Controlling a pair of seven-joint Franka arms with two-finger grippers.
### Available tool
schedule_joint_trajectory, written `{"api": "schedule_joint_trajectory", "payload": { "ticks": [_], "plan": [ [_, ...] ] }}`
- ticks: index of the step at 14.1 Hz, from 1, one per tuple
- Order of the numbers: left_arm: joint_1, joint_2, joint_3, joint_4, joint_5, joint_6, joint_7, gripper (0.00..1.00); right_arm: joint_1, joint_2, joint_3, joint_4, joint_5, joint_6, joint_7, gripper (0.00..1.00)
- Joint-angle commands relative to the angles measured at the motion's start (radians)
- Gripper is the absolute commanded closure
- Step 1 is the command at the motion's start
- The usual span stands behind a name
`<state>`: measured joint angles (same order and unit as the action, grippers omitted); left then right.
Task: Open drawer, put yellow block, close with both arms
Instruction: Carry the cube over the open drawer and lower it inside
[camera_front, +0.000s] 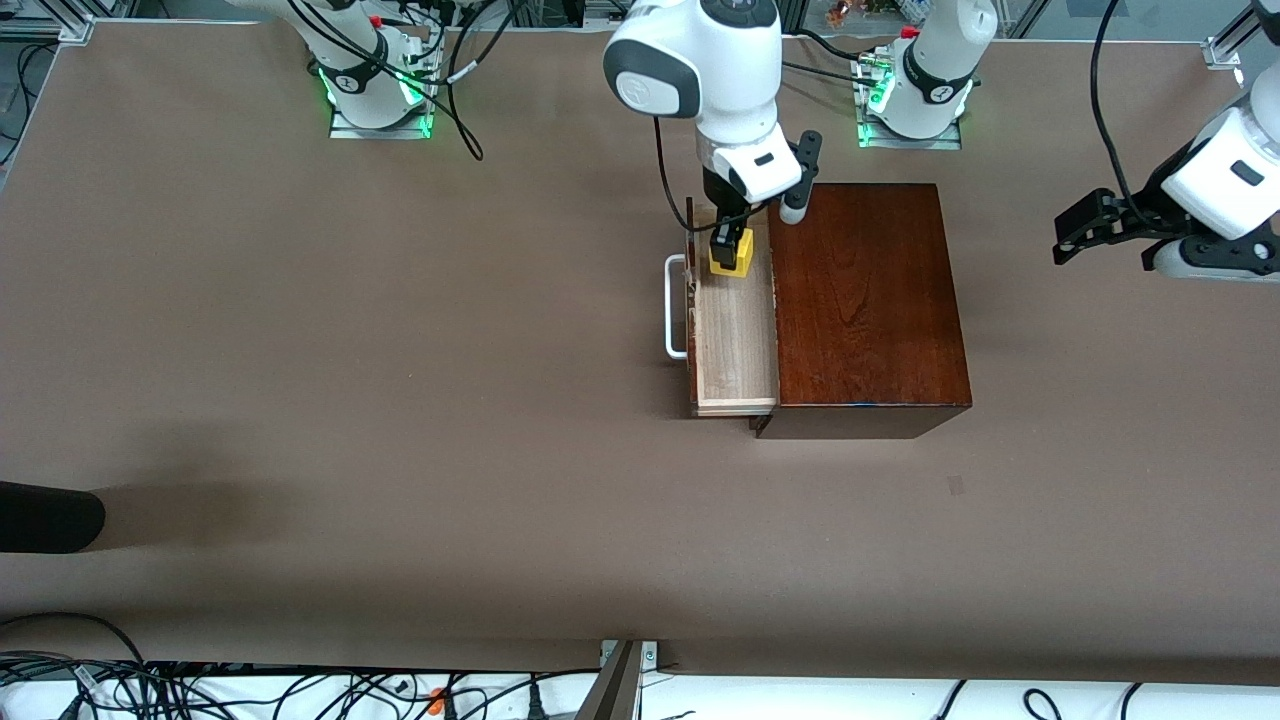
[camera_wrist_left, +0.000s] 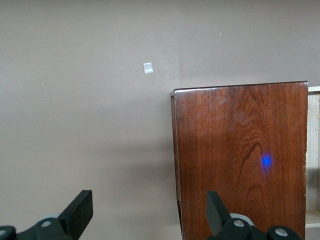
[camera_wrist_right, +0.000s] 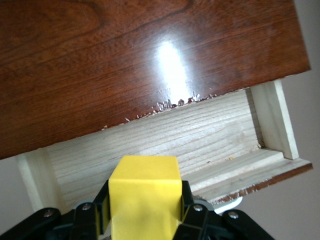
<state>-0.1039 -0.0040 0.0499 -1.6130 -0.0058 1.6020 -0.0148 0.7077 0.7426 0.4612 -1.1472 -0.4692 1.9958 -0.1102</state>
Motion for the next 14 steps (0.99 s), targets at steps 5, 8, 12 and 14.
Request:
{"api": "schedule_joint_trajectory", "payload": {
  "ticks": [5, 8, 12, 14],
  "plan": [
    [0.009, -0.030, -0.004, 0.022, 0.015, -0.031, 0.012, 0.00, 0.029, 0.060, -0.003, 0.034, -0.005, -0.031, -0.101, 0.73],
    [0.009, -0.031, -0.004, 0.022, 0.017, -0.034, 0.012, 0.00, 0.027, 0.067, -0.003, 0.029, -0.005, -0.031, -0.130, 0.73],
    [0.021, -0.030, -0.005, 0.018, 0.015, -0.034, 0.012, 0.00, 0.013, 0.083, -0.004, 0.029, -0.003, -0.029, -0.167, 0.73],
    [0.023, -0.028, -0.005, 0.019, 0.017, -0.031, 0.012, 0.00, 0.010, 0.093, -0.004, 0.029, -0.005, -0.025, -0.177, 0.73]
  ]
}}
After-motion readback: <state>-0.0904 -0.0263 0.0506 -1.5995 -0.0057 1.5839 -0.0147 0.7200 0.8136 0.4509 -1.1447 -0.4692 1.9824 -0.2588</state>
